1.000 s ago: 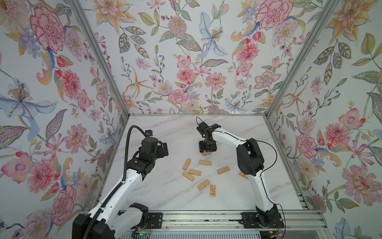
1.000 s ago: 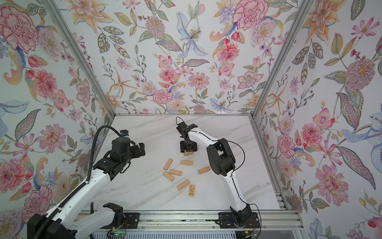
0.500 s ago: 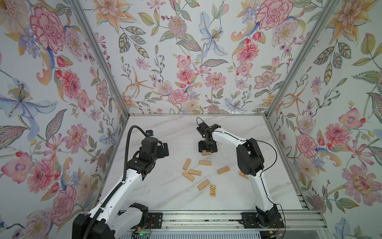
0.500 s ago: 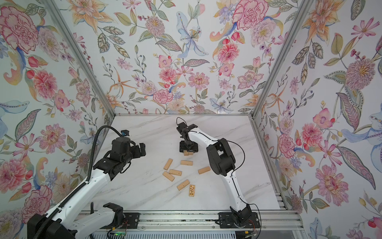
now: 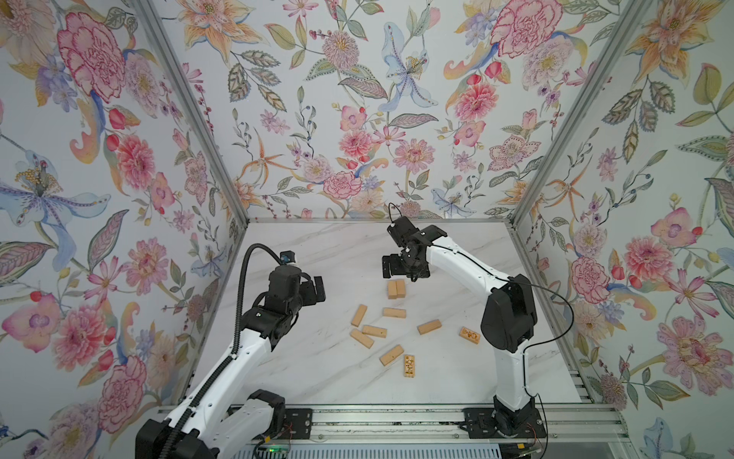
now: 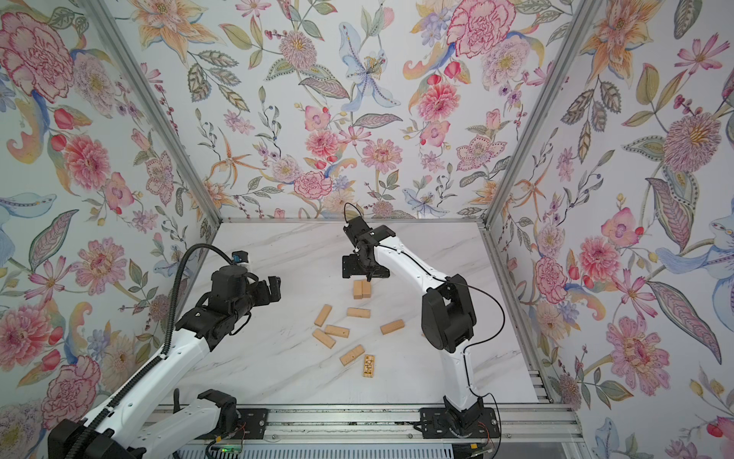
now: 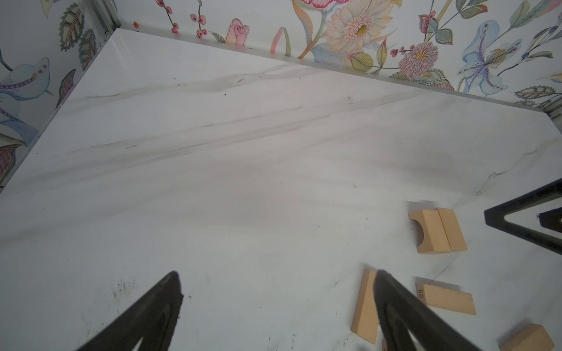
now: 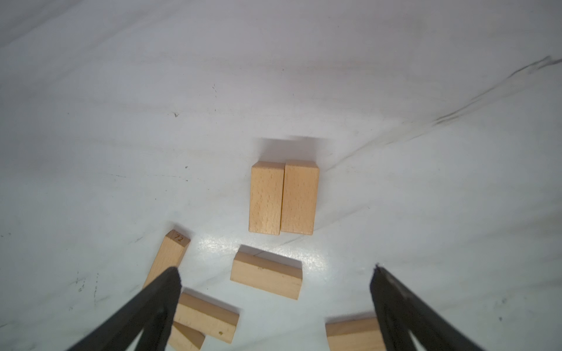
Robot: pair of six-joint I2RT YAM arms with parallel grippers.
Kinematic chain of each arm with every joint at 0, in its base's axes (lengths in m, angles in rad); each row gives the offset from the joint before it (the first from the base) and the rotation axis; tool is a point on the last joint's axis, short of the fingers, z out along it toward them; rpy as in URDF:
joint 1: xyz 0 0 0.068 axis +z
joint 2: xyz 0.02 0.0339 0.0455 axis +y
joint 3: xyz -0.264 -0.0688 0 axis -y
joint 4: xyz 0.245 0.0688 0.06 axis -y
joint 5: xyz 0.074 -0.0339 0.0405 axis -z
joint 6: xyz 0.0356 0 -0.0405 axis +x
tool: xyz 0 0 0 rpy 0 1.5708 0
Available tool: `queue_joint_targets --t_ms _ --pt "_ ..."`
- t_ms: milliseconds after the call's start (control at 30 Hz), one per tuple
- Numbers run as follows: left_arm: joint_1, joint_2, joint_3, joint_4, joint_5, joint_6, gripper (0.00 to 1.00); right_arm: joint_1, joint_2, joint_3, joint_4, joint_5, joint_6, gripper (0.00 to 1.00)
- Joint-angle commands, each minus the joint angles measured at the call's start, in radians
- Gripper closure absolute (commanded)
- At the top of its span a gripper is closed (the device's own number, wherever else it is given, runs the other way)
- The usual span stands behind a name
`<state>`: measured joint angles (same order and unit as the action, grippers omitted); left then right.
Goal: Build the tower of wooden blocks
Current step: 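Open right gripper and lift it off the block pair, then lower right gripper onto a flat plain wooden block nearer the robot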
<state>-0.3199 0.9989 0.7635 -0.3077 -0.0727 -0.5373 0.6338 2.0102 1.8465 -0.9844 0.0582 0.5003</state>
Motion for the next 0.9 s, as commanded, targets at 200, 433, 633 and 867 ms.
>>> queue_joint_targets --t_ms 200,433,633,867 --pt "-0.012 -0.147 -0.096 0.03 0.135 0.027 0.01 0.047 -0.218 -0.357 -0.04 0.046 -0.035 0.01" --pt "-0.201 -0.239 -0.166 0.027 0.113 -0.011 0.01 0.046 -0.354 -0.595 0.064 0.009 -0.015 0.01" --pt "-0.388 -0.27 -0.204 0.031 0.053 -0.066 0.01 0.026 -0.389 -0.709 0.141 -0.012 -0.043 0.01" --pt "-0.47 -0.278 -0.213 0.036 0.016 -0.086 0.01 -0.038 -0.379 -0.766 0.218 -0.043 -0.105 0.01"
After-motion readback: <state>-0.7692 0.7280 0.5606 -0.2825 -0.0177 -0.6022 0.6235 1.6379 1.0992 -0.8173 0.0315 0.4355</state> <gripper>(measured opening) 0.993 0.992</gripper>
